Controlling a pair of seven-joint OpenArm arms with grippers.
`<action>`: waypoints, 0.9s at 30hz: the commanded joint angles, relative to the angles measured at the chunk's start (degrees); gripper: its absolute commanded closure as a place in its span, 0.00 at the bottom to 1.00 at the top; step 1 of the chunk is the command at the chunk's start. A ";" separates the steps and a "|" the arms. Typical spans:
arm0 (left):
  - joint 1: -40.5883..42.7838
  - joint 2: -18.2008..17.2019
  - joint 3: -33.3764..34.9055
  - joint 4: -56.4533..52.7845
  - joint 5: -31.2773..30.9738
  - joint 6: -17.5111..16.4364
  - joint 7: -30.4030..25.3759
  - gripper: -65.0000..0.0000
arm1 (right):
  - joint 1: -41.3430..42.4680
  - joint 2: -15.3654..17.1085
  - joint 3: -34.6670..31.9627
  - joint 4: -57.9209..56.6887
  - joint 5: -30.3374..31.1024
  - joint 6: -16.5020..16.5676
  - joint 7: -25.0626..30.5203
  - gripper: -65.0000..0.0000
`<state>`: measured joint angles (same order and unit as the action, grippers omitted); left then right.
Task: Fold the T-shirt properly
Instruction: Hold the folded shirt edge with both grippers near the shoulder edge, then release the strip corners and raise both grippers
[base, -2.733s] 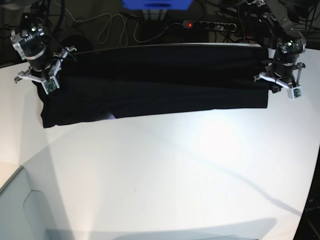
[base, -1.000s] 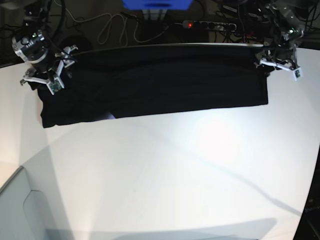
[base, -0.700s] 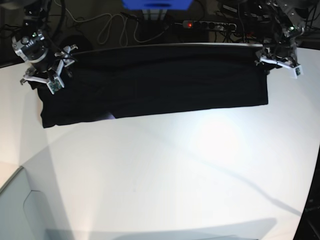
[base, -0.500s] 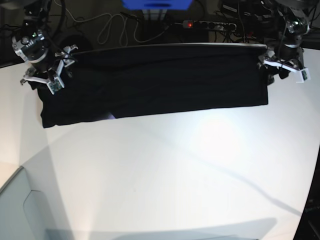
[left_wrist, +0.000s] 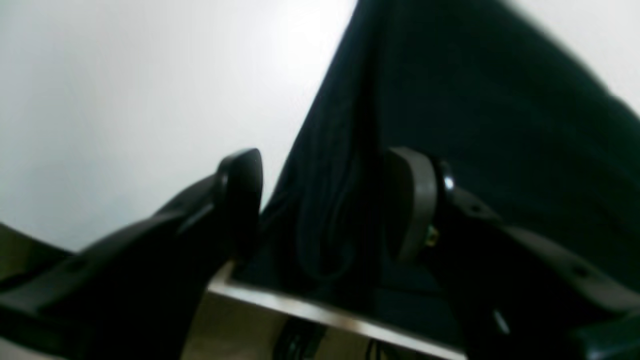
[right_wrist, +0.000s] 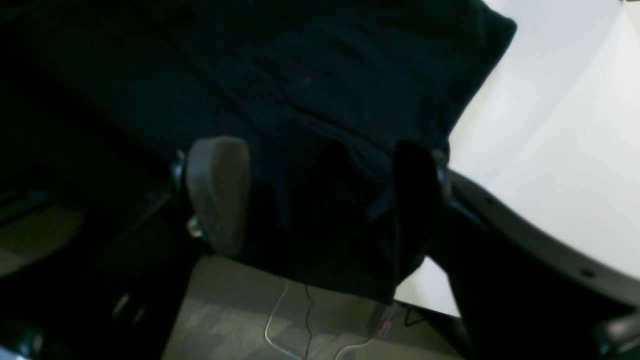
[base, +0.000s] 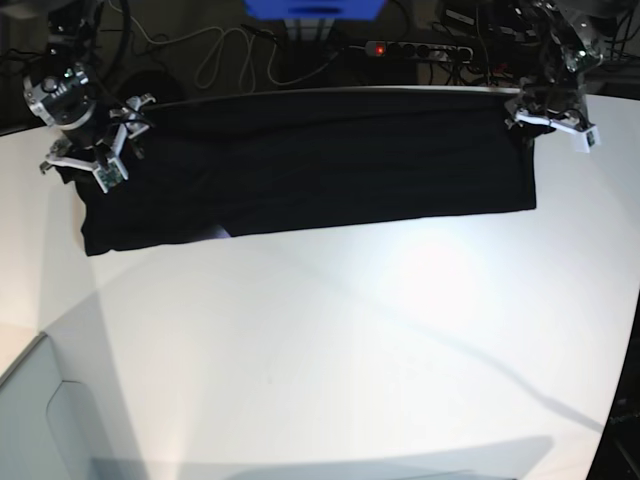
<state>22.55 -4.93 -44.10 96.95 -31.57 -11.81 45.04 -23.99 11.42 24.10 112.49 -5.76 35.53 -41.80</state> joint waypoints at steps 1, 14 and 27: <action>-0.08 -0.83 -0.34 0.94 -0.91 -0.36 -1.04 0.44 | 0.03 0.67 0.30 0.79 0.44 1.53 0.79 0.33; -0.08 -2.68 -0.26 0.59 -0.91 -0.36 -1.04 0.44 | 0.12 0.58 0.30 0.79 0.44 1.53 0.79 0.33; -0.08 -2.32 -0.26 -3.80 -1.17 -0.36 -1.04 0.44 | -0.06 0.58 0.30 0.79 0.44 1.53 0.79 0.33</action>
<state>22.24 -6.70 -44.10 92.73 -32.82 -12.27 43.70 -23.99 11.42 24.10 112.49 -5.78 35.53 -41.80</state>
